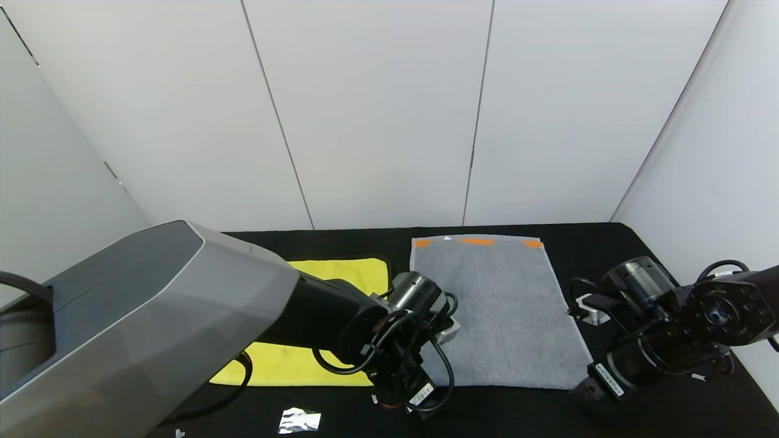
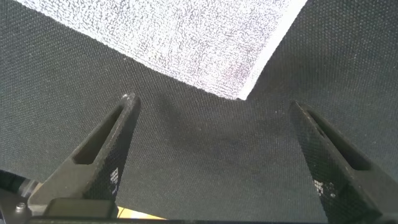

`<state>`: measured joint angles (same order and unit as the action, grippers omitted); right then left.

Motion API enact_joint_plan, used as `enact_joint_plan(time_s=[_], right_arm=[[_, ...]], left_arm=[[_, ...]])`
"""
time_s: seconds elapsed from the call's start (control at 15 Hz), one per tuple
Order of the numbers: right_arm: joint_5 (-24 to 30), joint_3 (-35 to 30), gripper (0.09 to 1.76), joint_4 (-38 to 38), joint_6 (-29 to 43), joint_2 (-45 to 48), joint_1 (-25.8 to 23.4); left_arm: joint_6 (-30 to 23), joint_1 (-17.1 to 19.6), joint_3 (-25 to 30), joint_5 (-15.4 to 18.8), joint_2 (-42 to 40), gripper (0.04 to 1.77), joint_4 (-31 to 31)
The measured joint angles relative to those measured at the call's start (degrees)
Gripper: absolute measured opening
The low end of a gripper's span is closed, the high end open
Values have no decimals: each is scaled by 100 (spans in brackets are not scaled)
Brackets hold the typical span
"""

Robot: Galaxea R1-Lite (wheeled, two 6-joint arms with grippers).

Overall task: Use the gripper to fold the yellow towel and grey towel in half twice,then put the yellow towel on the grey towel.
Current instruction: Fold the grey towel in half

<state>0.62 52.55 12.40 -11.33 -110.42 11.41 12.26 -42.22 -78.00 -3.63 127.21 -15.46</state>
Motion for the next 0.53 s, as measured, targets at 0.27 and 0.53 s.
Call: enact_joint_plan(time_s=[0.27,0.53], right_arm=[[-7,4,171,0,-2,-7,-1],[-11,4,171,0,-5,-11,-17]], left_arm=[[-80,21,-152,-2,154,172,2],[-113,24,-315,0,294,172,-2]])
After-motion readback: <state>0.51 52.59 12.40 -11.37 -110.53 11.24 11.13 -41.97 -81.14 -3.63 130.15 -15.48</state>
